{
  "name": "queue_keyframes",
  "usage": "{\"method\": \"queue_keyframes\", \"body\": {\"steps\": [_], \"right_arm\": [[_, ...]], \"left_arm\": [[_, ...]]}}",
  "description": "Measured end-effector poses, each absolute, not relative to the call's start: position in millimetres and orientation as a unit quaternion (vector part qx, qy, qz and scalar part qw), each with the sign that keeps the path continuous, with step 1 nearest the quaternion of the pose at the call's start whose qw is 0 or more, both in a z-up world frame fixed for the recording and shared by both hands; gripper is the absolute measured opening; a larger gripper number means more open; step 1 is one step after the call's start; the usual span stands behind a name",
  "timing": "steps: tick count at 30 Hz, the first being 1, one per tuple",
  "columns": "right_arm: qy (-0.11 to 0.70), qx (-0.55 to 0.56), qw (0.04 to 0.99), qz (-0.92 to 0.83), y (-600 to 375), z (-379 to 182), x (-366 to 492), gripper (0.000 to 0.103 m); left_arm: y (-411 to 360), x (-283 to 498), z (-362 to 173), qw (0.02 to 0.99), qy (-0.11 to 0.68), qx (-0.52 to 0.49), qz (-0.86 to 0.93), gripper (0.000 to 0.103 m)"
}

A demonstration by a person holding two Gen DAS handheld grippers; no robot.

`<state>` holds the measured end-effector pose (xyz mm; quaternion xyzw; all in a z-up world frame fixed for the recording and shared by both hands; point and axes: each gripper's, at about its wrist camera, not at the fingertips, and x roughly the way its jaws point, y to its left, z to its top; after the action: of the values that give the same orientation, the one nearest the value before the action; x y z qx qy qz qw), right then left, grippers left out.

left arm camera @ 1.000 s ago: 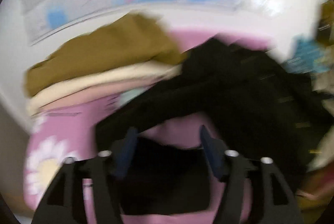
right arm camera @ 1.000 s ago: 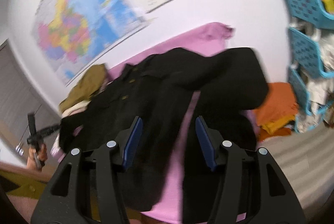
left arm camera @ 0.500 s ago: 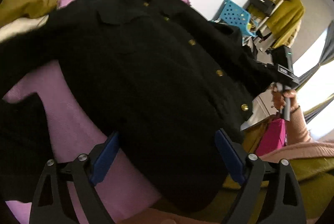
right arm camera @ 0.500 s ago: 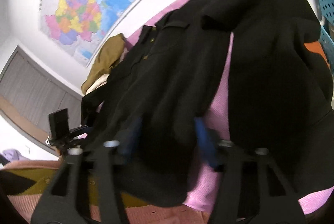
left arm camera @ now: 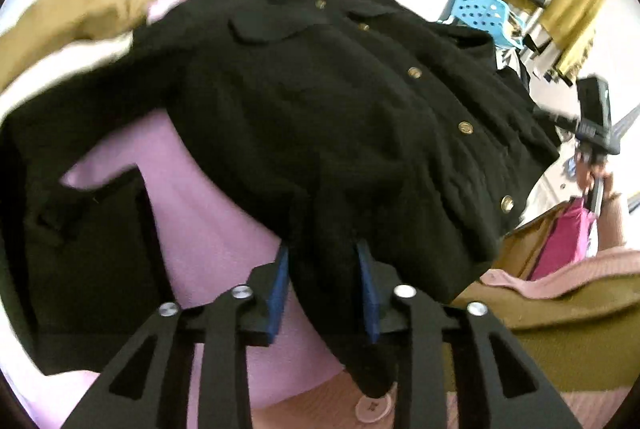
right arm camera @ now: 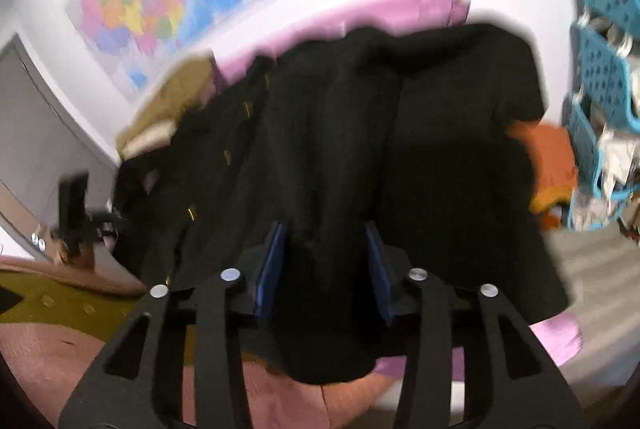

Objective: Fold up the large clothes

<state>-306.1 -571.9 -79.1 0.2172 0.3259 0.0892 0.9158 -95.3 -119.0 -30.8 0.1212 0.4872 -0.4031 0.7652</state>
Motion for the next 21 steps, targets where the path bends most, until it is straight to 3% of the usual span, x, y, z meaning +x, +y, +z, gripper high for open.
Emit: {"method": "queue_keyframes", "body": {"steps": [1,3,8,10,11,13,14,17,21], "right_arm": [[0.296,0.230,0.924,0.077,-583.7,-70.0,-313.8,0.050],[0.262,0.250,0.932,0.030,-608.5,-60.9,-322.9,0.070],[0.307,0.276,0.909,-0.055,-641.7,-88.7,-303.3,0.080],[0.322,0.294,0.899,-0.048,-646.4,-105.0,-290.8,0.079],[0.324,0.303,0.895,-0.038,-645.0,-111.6,-287.7,0.074],[0.330,0.310,0.891,-0.021,-646.7,-118.2,-274.7,0.045],[0.331,0.305,0.893,-0.013,-646.4,-117.4,-271.6,0.024],[0.303,0.295,0.906,-0.005,-648.2,-90.3,-278.1,0.016],[0.233,0.264,0.936,-0.023,-671.9,-18.2,-298.6,0.015]], "left_arm": [[-115.9,-95.9,-21.8,0.773,0.471,0.114,-0.409,0.041],[-110.7,-95.5,-5.0,0.791,0.435,0.096,-0.420,0.064],[-112.3,-89.3,14.3,0.824,0.386,0.099,-0.403,0.071],[-118.3,-82.1,12.0,0.825,0.391,0.099,-0.395,0.071],[-121.4,-78.9,10.3,0.825,0.394,0.098,-0.394,0.071],[-124.0,-76.2,5.7,0.822,0.398,0.094,-0.396,0.071],[-128.9,-73.5,5.0,0.822,0.398,0.093,-0.397,0.071],[-139.2,-70.4,5.4,0.820,0.392,0.095,-0.405,0.073],[-150.2,-61.5,9.8,0.816,0.381,0.099,-0.423,0.073]]}}
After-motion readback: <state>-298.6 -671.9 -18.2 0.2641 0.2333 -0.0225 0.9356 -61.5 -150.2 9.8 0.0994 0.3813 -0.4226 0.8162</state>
